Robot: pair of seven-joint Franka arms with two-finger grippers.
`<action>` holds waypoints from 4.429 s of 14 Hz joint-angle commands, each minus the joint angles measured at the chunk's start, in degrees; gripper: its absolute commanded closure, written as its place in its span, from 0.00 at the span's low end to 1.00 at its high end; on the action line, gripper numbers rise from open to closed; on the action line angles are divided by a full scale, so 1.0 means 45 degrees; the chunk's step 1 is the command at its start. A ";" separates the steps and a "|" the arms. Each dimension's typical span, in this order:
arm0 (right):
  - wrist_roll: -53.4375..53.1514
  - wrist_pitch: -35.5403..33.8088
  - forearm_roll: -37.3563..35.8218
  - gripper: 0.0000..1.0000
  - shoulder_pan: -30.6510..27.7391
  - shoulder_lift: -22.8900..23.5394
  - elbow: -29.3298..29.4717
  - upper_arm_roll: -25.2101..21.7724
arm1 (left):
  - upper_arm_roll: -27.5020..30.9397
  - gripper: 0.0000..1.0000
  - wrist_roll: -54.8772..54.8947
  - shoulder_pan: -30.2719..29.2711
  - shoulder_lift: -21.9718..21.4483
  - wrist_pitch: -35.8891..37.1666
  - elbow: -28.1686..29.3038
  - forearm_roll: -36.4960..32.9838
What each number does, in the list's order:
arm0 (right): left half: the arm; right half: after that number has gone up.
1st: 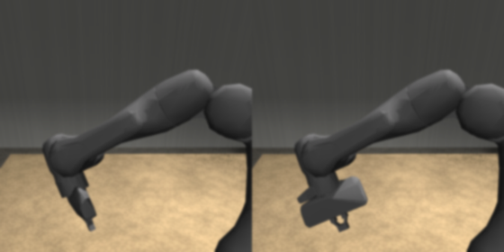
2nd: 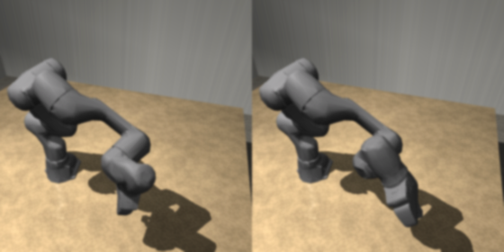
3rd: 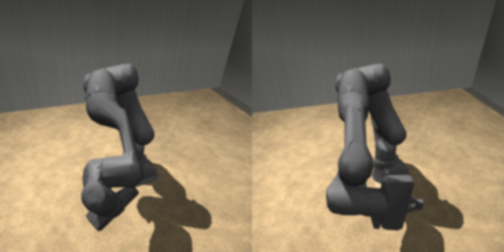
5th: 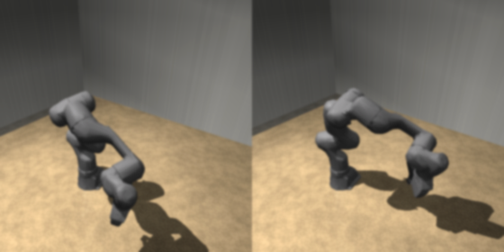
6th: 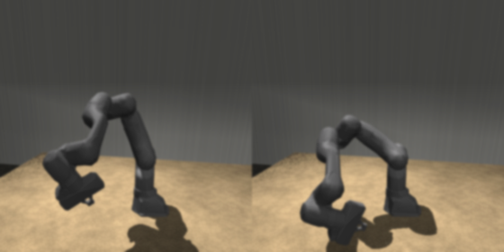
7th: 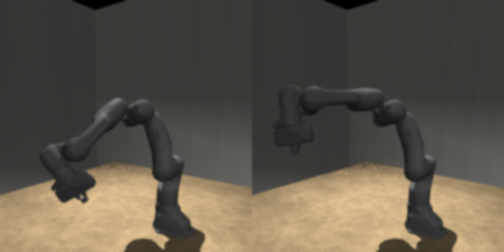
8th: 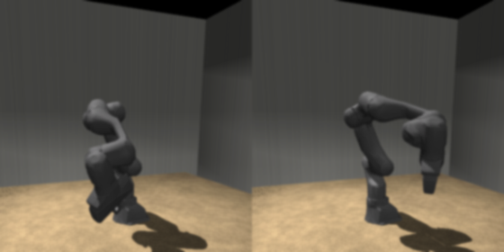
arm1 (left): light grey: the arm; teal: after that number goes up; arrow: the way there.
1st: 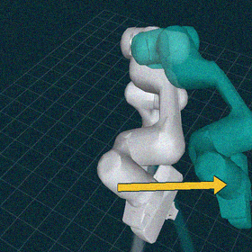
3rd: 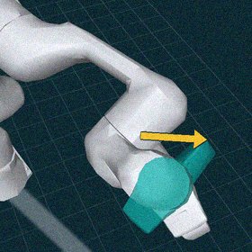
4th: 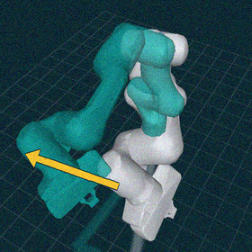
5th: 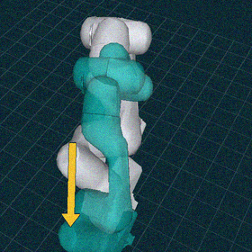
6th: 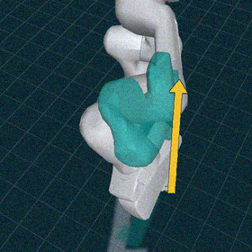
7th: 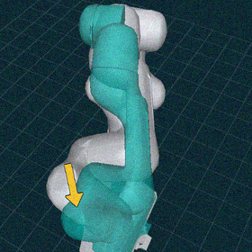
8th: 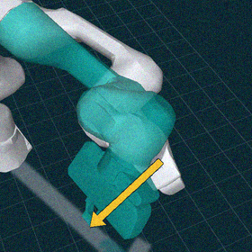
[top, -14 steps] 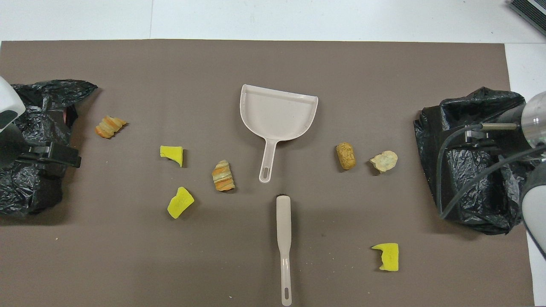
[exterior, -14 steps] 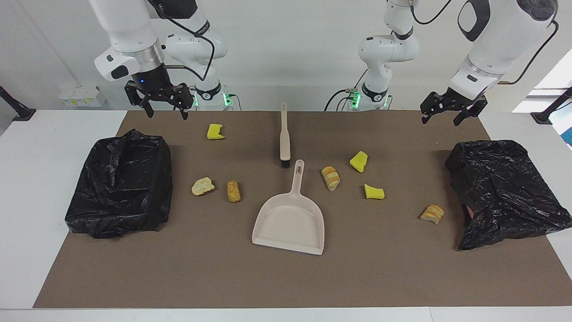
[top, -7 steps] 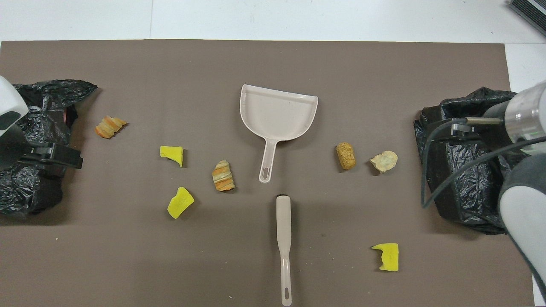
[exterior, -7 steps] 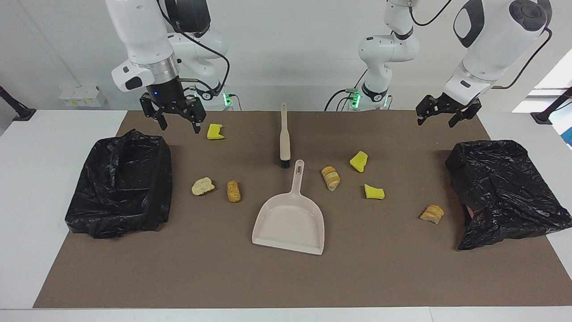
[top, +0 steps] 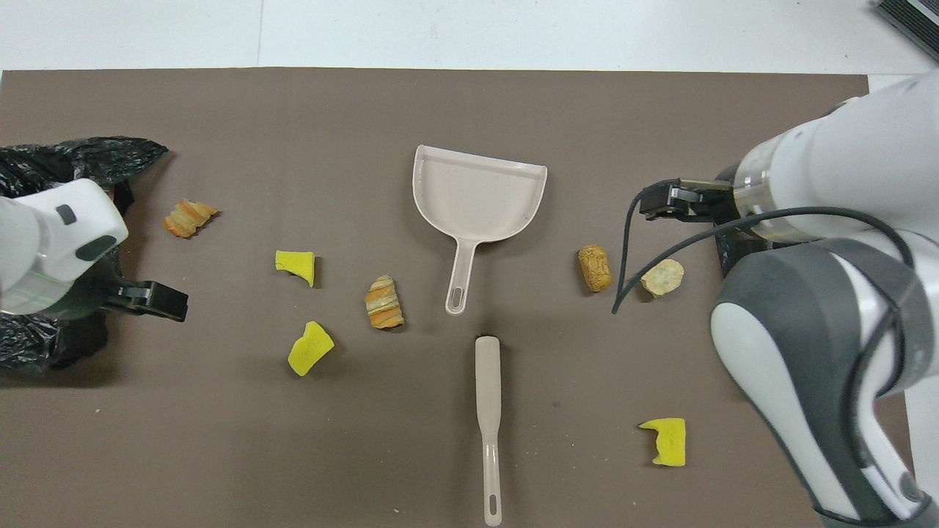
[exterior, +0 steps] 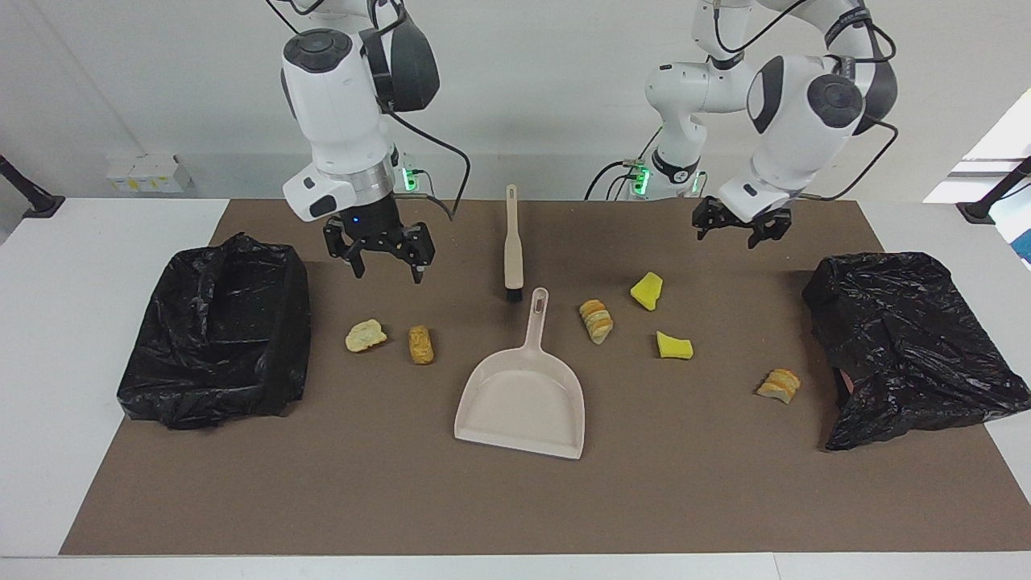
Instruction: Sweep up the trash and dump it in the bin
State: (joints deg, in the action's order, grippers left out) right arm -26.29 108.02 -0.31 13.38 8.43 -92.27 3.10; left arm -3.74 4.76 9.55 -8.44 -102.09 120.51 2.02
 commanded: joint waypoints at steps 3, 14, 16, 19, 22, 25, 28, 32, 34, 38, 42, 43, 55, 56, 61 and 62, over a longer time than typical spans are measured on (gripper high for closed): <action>-0.1753 -0.0177 -0.0244 0.00 0.1127 0.2848 0.3077 -0.0064 | 0.0187 0.00 -0.1014 0.2247 -0.0839 -0.2328 0.2533 0.0117; -0.3356 0.0387 -0.0596 0.00 0.3569 0.5956 0.4274 -0.0024 | 0.0187 0.00 -0.8493 0.8928 -0.0392 -0.6272 0.4021 0.0332; -0.3356 0.1420 -0.0422 0.00 0.3628 0.5880 0.3555 -0.0024 | 0.0187 0.00 -0.9588 0.9711 0.0154 -0.7522 0.4002 0.0623; -0.3434 0.2030 0.0377 0.00 0.3609 0.5783 0.3046 0.0034 | 0.0187 0.00 -1.0313 1.0415 0.0858 -0.8696 0.3963 0.0684; -0.3473 0.2031 0.0439 0.00 0.3609 0.5218 0.1894 0.0015 | 0.0187 0.00 -1.0647 1.0923 0.1152 -0.9109 0.3943 0.0684; -0.3900 0.2011 0.0439 0.00 0.3687 0.4728 0.1052 0.0034 | 0.0187 0.05 -1.1370 1.1433 0.2071 -1.0087 0.3710 0.0665; -0.4079 0.2263 0.0439 0.31 0.3765 0.4728 0.1031 0.0054 | 0.0265 0.17 -1.1098 1.1316 0.1818 -0.8804 0.3320 0.0645; -0.3923 0.2906 0.1139 0.58 0.3746 0.4630 0.0604 0.0151 | 0.0285 0.49 -1.1097 1.1315 0.1583 -0.8056 0.3240 0.0528; -0.3865 0.3669 0.1396 0.58 0.3746 0.4415 -0.0041 0.0151 | 0.0285 0.86 -1.1097 1.1315 0.1583 -0.8075 0.3240 0.0431; -0.0694 0.3652 0.0909 1.00 0.3726 0.4357 0.0210 0.0074 | 0.0304 1.00 -1.1195 1.0850 0.1076 -0.7356 0.3279 0.0411; 0.2164 0.2698 0.0791 1.00 0.3045 0.3518 0.0406 0.0034 | 0.0304 1.00 -1.1273 0.9717 0.0257 -0.5306 0.3357 0.0411; 0.3118 0.2501 0.0791 1.00 0.2946 0.3343 0.0387 0.0015 | 0.0304 1.00 -1.1253 0.9308 0.0062 -0.4915 0.3376 0.0411; 1.3897 -0.0839 -0.0635 1.00 0.1345 0.2306 0.0192 -0.0005 | 0.0324 1.00 -0.7023 0.2767 -0.0293 -0.2937 0.1873 -0.0429; 1.5166 -0.0898 -0.0867 1.00 0.1305 0.2170 -0.0041 -0.0024 | 0.0305 1.00 -0.6203 0.2065 -0.0215 -0.3035 0.1873 -0.0429; 1.8222 -0.0880 -0.2178 1.00 0.1382 0.1836 -0.0629 0.0015 | 0.0304 1.00 -0.0736 -0.1569 0.0157 -0.4089 0.1814 -0.0429; 1.8593 -0.0706 -0.2178 1.00 0.1498 0.1953 -0.0649 0.0034 | 0.0324 1.00 -0.0069 -0.1981 0.0505 -0.4245 0.1582 -0.0429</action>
State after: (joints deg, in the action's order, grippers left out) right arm 53.74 103.76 -8.63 19.94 18.90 -92.67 2.65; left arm -1.39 -1.22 4.19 -8.17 -119.71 129.38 0.68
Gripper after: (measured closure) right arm 0.678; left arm 0.731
